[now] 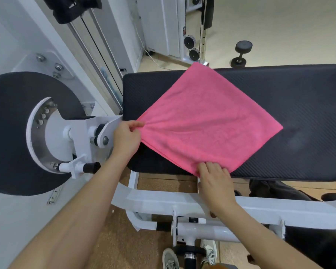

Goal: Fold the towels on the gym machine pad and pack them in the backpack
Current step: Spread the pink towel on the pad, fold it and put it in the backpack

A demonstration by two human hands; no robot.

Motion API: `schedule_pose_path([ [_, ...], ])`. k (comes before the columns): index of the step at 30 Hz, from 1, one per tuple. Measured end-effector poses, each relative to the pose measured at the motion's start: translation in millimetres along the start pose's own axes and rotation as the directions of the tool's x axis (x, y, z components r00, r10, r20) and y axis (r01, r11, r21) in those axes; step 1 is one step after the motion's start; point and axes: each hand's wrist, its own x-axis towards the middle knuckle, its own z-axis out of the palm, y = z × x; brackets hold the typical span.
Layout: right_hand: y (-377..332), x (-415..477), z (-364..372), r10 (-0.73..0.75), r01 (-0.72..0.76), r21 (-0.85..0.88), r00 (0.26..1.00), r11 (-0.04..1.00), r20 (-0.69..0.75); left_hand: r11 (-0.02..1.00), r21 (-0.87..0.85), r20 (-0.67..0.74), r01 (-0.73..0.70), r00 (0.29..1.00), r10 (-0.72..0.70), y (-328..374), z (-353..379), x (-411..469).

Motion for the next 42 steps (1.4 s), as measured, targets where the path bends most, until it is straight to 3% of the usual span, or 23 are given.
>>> schedule_pose_path([
  [3,8,-8,-13,-0.054,0.055,-0.015,0.996,0.998,0.072,0.981,0.128,0.101,-0.143,0.986,0.131,-24,-5,-22],
  [6,16,-19,-29,-0.062,0.066,-0.028,0.990,0.997,0.130,0.881,0.322,0.159,-0.348,0.937,0.312,-47,-6,-40],
  [10,27,-32,-40,-0.117,0.119,-0.004,0.979,0.993,0.167,0.796,0.469,0.227,-0.382,0.924,0.309,-61,-16,-61],
  [14,41,-36,-44,-0.106,0.097,0.056,0.976,0.994,0.190,0.556,0.667,0.419,-0.496,0.867,0.271,-63,-22,-76],
  [16,48,-35,-47,-0.081,0.066,0.080,0.977,0.995,0.197,0.576,0.614,0.465,-0.540,0.837,0.290,-58,-24,-78],
  [18,56,-31,-53,0.024,-0.057,0.157,0.978,0.986,0.208,0.756,0.409,0.472,-0.511,0.828,0.304,-44,-29,-73],
  [20,66,-25,-61,0.103,-0.213,0.350,0.946,0.912,0.308,0.960,0.078,0.414,-0.270,0.884,0.215,-19,-40,-65],
  [21,72,-21,-65,0.129,-0.300,0.458,0.921,0.837,0.368,0.986,-0.086,0.394,-0.145,0.904,0.167,-8,-45,-62],
  [23,81,-11,-73,0.188,-0.416,0.589,0.893,0.693,0.409,0.968,-0.243,0.378,-0.061,0.913,0.152,9,-46,-53],
  [27,93,15,-84,0.338,-0.502,0.692,0.864,0.519,0.372,0.921,-0.386,0.384,0.064,0.918,0.098,24,-24,-27],
  [30,100,38,-87,0.403,-0.521,0.760,0.838,0.389,0.368,0.912,-0.403,0.243,0.075,0.970,0.028,35,-1,-2],
  [34,108,58,-87,0.363,-0.490,0.739,0.865,0.463,0.347,0.937,-0.347,0.098,0.027,0.995,0.008,52,23,13],
  [36,114,63,-88,0.358,-0.462,0.684,0.884,0.565,0.301,0.955,-0.297,0.063,-0.006,0.998,0.026,55,30,16],
  [42,130,62,-84,0.374,-0.409,0.487,0.911,0.771,0.173,0.964,-0.259,0.046,-0.062,0.996,0.077,49,35,24],
])
